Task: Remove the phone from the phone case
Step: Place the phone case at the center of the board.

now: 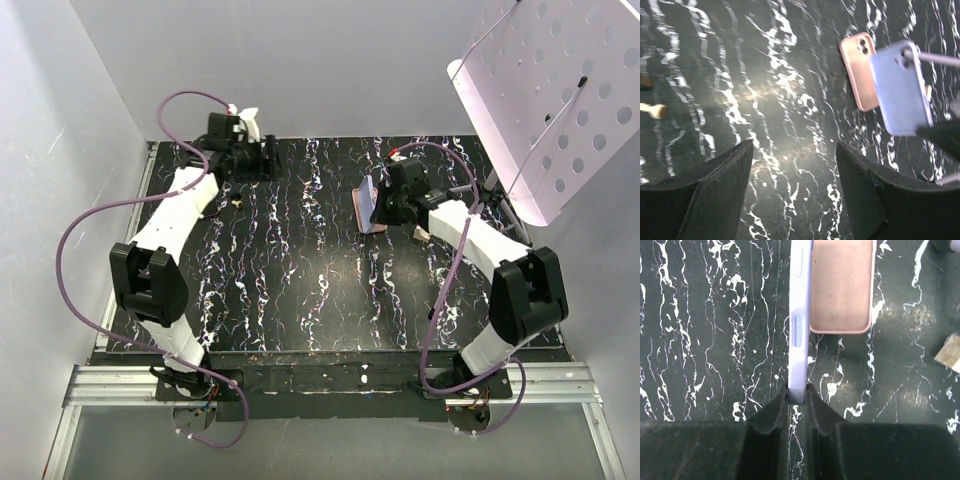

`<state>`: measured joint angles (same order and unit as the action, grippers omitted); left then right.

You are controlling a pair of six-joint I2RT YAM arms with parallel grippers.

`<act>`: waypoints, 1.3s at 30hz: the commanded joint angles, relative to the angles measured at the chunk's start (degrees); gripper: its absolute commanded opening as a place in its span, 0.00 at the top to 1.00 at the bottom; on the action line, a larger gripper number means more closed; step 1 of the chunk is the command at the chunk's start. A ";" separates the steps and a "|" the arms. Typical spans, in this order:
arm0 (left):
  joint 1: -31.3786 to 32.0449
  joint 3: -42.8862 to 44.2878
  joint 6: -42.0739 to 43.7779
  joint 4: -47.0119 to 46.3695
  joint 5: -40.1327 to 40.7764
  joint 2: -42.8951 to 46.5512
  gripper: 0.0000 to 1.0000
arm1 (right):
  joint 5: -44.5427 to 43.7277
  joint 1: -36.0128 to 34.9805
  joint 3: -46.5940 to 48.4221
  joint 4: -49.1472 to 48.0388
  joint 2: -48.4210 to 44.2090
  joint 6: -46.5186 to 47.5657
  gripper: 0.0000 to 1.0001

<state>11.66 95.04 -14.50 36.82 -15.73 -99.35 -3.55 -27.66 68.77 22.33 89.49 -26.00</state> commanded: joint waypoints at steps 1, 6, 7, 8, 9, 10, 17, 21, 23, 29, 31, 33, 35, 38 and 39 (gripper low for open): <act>4.33 -1.09 1.93 -0.78 0.96 2.23 0.33 | 6.88 2.17 5.31 -2.28 3.40 4.02 0.99; 4.69 -1.88 0.44 -2.19 -2.29 3.28 0.33 | 8.73 4.28 6.90 -1.76 7.62 5.43 0.99; 4.60 -1.88 0.44 -2.19 -2.29 3.29 0.34 | 9.43 4.63 6.73 -2.54 7.97 5.69 0.99; 4.60 -1.71 0.44 -2.19 -2.55 3.37 0.33 | 9.70 4.81 6.29 -3.68 8.33 5.96 0.99; 4.69 -1.62 0.44 -2.10 -2.64 3.55 0.33 | 9.97 4.90 6.29 -4.39 8.76 6.22 0.99; 4.60 -1.88 0.44 -2.36 -2.90 3.98 0.33 | 10.66 5.07 6.29 -4.66 9.29 6.22 0.99; 4.60 -2.14 0.44 -2.80 -3.87 4.42 0.34 | 13.05 6.92 6.90 -6.85 12.54 5.43 0.95; 4.69 -3.02 0.00 -4.03 -4.93 4.52 0.33 | 14.10 7.18 8.04 -6.51 14.13 5.78 0.93; 4.69 -2.94 0.00 -4.12 -5.28 4.25 0.33 | 13.84 7.27 7.78 -7.55 14.04 5.87 0.93; 4.69 -3.02 0.09 -3.95 -5.55 4.17 0.34 | 12.96 7.62 8.13 -7.91 15.97 5.43 0.82; 4.69 -3.11 0.44 -4.03 -5.72 4.08 0.34 | 12.17 7.62 8.39 -7.48 16.33 6.04 0.78; 4.69 -2.94 0.53 -4.03 -6.16 3.82 0.34 | 11.29 7.62 9.09 -6.51 16.68 6.75 0.66; 4.69 -2.94 0.44 -4.03 -6.42 3.81 0.34 | 8.58 7.62 11.19 -3.63 17.64 7.89 0.59; 4.69 -3.11 0.44 -4.12 -6.68 3.55 0.34 | 5.67 7.62 14.36 1.73 18.61 9.73 0.48; 4.69 -3.11 0.44 -4.12 -6.69 3.46 0.34 | 4.97 7.53 14.72 2.28 18.44 10.35 0.45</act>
<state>16.29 92.25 -14.55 33.80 -21.10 -98.48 5.72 -20.21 78.65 19.90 107.48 -18.98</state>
